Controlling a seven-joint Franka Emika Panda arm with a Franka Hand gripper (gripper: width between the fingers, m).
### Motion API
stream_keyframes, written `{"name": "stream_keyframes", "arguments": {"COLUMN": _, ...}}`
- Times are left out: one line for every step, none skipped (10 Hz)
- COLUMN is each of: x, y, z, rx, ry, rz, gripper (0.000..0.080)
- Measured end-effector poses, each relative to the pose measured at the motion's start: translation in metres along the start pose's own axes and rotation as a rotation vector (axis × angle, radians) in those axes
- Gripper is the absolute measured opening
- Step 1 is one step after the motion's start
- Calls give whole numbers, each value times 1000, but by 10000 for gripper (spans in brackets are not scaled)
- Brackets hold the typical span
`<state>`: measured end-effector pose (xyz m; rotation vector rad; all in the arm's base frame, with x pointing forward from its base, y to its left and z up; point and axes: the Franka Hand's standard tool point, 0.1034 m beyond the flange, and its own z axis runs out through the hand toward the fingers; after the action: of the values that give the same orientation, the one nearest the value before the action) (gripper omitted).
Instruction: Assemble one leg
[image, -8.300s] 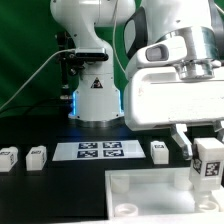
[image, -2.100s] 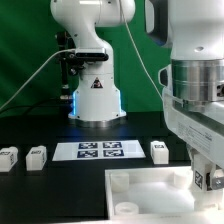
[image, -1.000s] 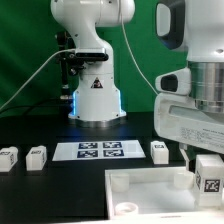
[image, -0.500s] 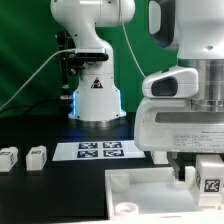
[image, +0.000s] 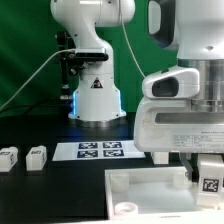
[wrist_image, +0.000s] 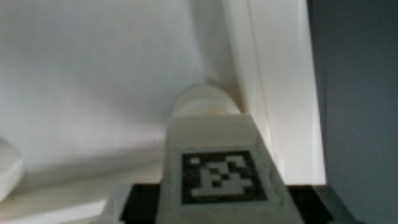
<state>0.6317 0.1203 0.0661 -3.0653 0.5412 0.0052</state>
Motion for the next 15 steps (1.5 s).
{"name": "stream_keyframes", "arguments": {"x": 0, "y": 0, "z": 0, "rx": 0, "ry": 0, "rz": 109, "gripper": 287}}
{"name": "stream_keyframes", "arguments": {"x": 0, "y": 1, "z": 0, "rx": 0, "ry": 0, "rz": 192, "gripper": 287}}
{"name": "stream_keyframes", "arguments": {"x": 0, "y": 1, "z": 1, "rx": 0, "ry": 0, "rz": 312, "gripper": 287}}
{"name": "stream_keyframes", "arguments": {"x": -1, "y": 0, "z": 1, "rx": -4, "ry": 6, "rz": 457, "gripper": 287}}
{"name": "stream_keyframes", "arguments": {"x": -1, "y": 0, "z": 1, "rx": -8, "ry": 11, "rz": 594, "gripper": 287}}
{"name": "stream_keyframes", "arguments": {"x": -2, "y": -1, "z": 1, "rx": -12, "ry": 18, "rz": 739, "gripper": 287}}
{"name": "stream_keyframes", "arguments": {"x": -2, "y": -1, "z": 2, "rx": -8, "ry": 22, "rz": 877, "gripper": 287}}
{"name": "stream_keyframes", "arguments": {"x": -2, "y": -1, "z": 2, "rx": -5, "ry": 28, "rz": 1013, "gripper": 287}}
{"name": "stream_keyframes", "arguments": {"x": -1, "y": -2, "z": 3, "rx": 25, "ry": 39, "rz": 1134, "gripper": 287}}
{"name": "stream_keyframes", "arguments": {"x": -3, "y": -4, "z": 4, "rx": 49, "ry": 43, "rz": 1297, "gripper": 287}}
{"name": "stream_keyframes", "arguments": {"x": -8, "y": -8, "z": 6, "rx": 61, "ry": 37, "rz": 1412, "gripper": 287}}
{"name": "stream_keyframes", "arguments": {"x": -7, "y": -7, "z": 6, "rx": 60, "ry": 41, "rz": 1401, "gripper": 284}}
{"name": "stream_keyframes", "arguments": {"x": -7, "y": -7, "z": 6, "rx": 59, "ry": 41, "rz": 1377, "gripper": 284}}
{"name": "stream_keyframes", "arguments": {"x": -7, "y": -8, "z": 6, "rx": 58, "ry": 42, "rz": 1345, "gripper": 446}}
{"name": "stream_keyframes", "arguments": {"x": -8, "y": -8, "z": 6, "rx": 58, "ry": 42, "rz": 1334, "gripper": 571}}
